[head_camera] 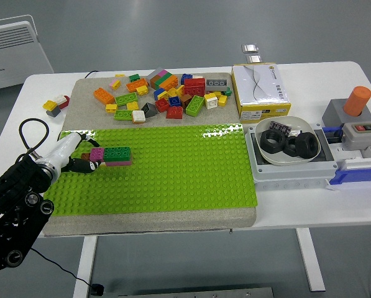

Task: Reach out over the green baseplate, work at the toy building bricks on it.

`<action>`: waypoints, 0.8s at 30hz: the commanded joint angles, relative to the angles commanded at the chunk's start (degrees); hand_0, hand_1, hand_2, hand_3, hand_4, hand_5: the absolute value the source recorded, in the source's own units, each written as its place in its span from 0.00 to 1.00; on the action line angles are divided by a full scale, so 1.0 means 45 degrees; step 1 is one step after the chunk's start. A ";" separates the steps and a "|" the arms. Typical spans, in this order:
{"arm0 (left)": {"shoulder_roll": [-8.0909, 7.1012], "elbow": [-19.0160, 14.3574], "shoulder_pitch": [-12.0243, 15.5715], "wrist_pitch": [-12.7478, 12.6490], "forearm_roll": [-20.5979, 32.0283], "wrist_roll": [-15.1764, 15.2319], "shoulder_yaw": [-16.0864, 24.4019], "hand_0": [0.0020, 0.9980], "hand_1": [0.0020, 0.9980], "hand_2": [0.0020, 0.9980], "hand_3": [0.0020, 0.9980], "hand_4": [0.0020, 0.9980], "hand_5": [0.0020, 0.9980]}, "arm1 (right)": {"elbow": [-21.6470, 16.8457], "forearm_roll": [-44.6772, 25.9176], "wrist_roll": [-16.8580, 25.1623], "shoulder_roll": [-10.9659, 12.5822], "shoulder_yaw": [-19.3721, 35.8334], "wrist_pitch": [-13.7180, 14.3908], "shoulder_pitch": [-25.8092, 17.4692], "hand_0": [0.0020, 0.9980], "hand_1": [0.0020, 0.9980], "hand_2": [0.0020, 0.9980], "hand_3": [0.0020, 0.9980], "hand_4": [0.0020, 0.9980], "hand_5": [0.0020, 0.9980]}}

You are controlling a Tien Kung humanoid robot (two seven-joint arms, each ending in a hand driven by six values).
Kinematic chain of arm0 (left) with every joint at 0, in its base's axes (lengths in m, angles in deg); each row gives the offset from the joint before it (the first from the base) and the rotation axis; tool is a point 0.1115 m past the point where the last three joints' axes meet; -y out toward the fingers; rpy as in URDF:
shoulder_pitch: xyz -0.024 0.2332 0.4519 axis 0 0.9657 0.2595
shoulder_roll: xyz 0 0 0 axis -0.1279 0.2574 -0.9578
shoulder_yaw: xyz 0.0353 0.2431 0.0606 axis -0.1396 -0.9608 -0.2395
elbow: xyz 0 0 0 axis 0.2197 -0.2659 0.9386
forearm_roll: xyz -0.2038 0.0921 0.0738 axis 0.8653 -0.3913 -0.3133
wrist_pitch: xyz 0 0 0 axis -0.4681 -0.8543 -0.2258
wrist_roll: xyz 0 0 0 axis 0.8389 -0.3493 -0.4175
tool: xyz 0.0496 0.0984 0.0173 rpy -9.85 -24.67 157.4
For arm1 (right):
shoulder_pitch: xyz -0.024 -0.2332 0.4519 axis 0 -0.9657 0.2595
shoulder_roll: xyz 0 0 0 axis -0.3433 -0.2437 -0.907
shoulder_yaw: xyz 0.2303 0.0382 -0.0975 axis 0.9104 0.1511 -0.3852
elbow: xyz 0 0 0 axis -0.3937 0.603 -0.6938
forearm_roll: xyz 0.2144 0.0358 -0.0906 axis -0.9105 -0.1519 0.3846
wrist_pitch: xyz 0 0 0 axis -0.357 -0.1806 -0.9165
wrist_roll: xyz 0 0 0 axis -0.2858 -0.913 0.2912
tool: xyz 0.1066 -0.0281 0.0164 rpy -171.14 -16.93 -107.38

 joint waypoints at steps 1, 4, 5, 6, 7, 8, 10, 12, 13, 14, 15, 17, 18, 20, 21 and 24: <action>-0.0001 -0.0001 -0.0002 0.0011 -0.0004 0.0002 0.0002 0.97 0.94 0.91 0.67 0.76 0.12 | 0.0000 -0.0008 -0.0001 0.0001 -0.0006 0.0001 0.0002 0.69 0.71 0.77 0.79 0.85 1.00; -0.0003 -0.0005 -0.0006 0.0066 -0.0021 0.0009 0.0019 0.97 0.95 0.92 0.68 0.77 0.12 | 0.0000 -0.0017 -0.0002 0.0002 -0.0012 0.0005 0.0007 0.69 0.71 0.77 0.79 0.85 1.00; -0.0005 -0.0010 -0.0006 0.0099 -0.0030 0.0015 0.0030 0.97 0.95 0.92 0.68 0.77 0.12 | 0.0000 -0.0019 -0.0003 0.0003 -0.0014 0.0006 0.0008 0.69 0.71 0.77 0.79 0.85 1.00; -0.0008 -0.0016 -0.0005 0.0130 -0.0038 0.0024 0.0041 0.97 0.95 0.92 0.68 0.77 0.12 | 0.0000 -0.0021 -0.0004 0.0005 -0.0015 0.0007 0.0008 0.69 0.71 0.77 0.79 0.85 1.00; -0.0012 -0.0024 -0.0005 0.0166 -0.0046 0.0037 0.0056 0.97 0.95 0.92 0.68 0.77 0.12 | 0.0000 -0.0028 -0.0004 0.0007 -0.0022 0.0008 0.0008 0.69 0.71 0.77 0.79 0.85 1.00; -0.0018 -0.0036 -0.0004 0.0204 -0.0056 0.0051 0.0072 0.97 0.95 0.93 0.76 0.85 0.12 | 0.0000 -0.0037 -0.0005 0.0009 -0.0031 0.0011 0.0007 0.69 0.71 0.77 0.79 0.85 1.00; -0.0029 -0.0070 0.0002 0.0280 -0.0073 0.0080 0.0106 0.97 0.95 0.93 0.76 0.85 0.12 | 0.0000 -0.0045 -0.0006 0.0012 -0.0038 0.0013 0.0007 0.69 0.71 0.77 0.79 0.85 1.00; -0.0045 -0.0149 0.0018 0.0372 -0.0087 0.0098 0.0141 0.97 0.95 0.93 0.76 0.85 0.12 | 0.0000 -0.0050 -0.0007 0.0014 -0.0041 0.0016 0.0004 0.69 0.71 0.77 0.79 0.85 1.00; -0.0052 -0.0195 0.0029 0.0410 -0.0093 0.0104 0.0158 0.97 0.95 0.93 0.76 0.85 0.12 | 0.0000 -0.0050 -0.0007 0.0015 -0.0039 0.0016 0.0003 0.69 0.71 0.77 0.79 0.85 1.00; -0.0060 -0.0245 0.0040 0.0440 -0.0093 0.0110 0.0176 0.97 0.95 0.93 0.78 0.98 0.18 | 0.0000 -0.0051 -0.0008 0.0017 -0.0038 0.0016 0.0001 0.69 0.71 0.77 0.79 0.85 1.00; -0.0072 -0.0307 0.0056 0.0465 -0.0101 0.0112 0.0200 0.97 0.95 0.93 0.78 0.98 0.18 | 0.0000 -0.0050 -0.0007 0.0020 -0.0037 0.0017 -0.0001 0.69 0.71 0.77 0.79 0.85 1.00; -0.0094 -0.0414 0.0084 0.0498 -0.0124 0.0106 0.0250 0.97 0.95 0.93 0.78 0.98 0.18 | 0.0000 -0.0045 -0.0008 0.0024 -0.0035 0.0017 0.0000 0.69 0.71 0.77 0.79 0.85 1.00; -0.0104 -0.0490 0.0110 0.0506 -0.0158 0.0090 0.0292 0.97 0.95 0.93 0.78 0.98 0.18 | 0.0000 -0.0040 -0.0007 0.0026 -0.0033 0.0017 0.0001 0.69 0.71 0.77 0.79 0.85 1.00; -0.0158 -0.0889 0.0274 0.0524 -0.0357 -0.0012 0.0474 0.97 0.95 0.93 0.76 0.99 0.23 | 0.0000 -0.0007 -0.0004 0.0031 -0.0009 0.0014 -0.0002 0.69 0.71 0.77 0.79 0.85 1.00; -0.0190 -0.1105 0.0372 0.0521 -0.0432 -0.0056 0.0557 0.97 0.95 0.93 0.76 0.99 0.23 | 0.0000 0.0003 -0.0002 0.0034 -0.0001 0.0013 -0.0006 0.69 0.71 0.77 0.79 0.85 1.00; -0.0394 -0.1942 0.0894 0.0511 -0.0720 -0.0273 0.0840 0.97 0.95 0.93 0.76 0.99 0.23 | 0.0000 0.0024 0.0010 0.0044 0.0054 0.0007 -0.0040 0.69 0.71 0.77 0.79 0.85 1.00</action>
